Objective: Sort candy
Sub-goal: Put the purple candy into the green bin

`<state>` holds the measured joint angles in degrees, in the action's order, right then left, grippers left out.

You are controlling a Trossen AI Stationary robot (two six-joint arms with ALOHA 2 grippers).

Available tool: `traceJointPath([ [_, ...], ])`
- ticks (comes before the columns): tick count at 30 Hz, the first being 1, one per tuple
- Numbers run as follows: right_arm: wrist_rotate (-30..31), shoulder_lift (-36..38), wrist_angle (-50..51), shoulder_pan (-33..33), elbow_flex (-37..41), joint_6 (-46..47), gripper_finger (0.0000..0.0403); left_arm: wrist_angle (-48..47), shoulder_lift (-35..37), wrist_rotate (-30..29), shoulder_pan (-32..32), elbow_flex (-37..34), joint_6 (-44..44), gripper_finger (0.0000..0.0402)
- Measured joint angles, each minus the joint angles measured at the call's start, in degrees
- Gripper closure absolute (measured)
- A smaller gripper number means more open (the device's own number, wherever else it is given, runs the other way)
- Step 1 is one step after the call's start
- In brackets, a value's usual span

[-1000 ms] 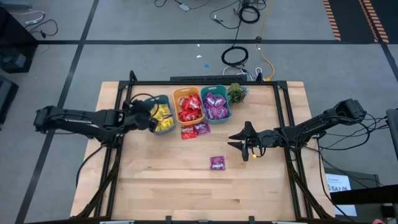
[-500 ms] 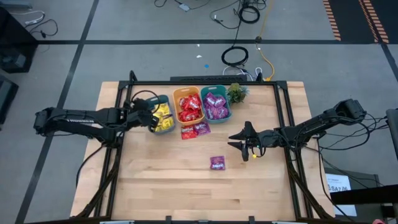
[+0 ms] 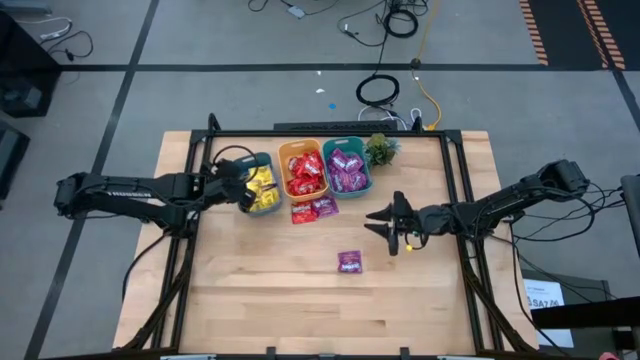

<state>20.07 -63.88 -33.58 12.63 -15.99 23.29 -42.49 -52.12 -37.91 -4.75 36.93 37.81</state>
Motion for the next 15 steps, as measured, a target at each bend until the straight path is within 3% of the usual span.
traceJointPath([
  [10, 5.3, 0.0, -1.3, -1.4, 0.0, 0.3, 0.0166, 1.2, 0.0, 2.1, 8.6, 0.0, -1.0, 0.0288],
  [15, 4.9, 0.0, -0.8, -1.4, 0.0, 1.1, 0.014, 3.6, -0.4, 1.4, 14.8, 0.0, -0.6, 0.0288],
])
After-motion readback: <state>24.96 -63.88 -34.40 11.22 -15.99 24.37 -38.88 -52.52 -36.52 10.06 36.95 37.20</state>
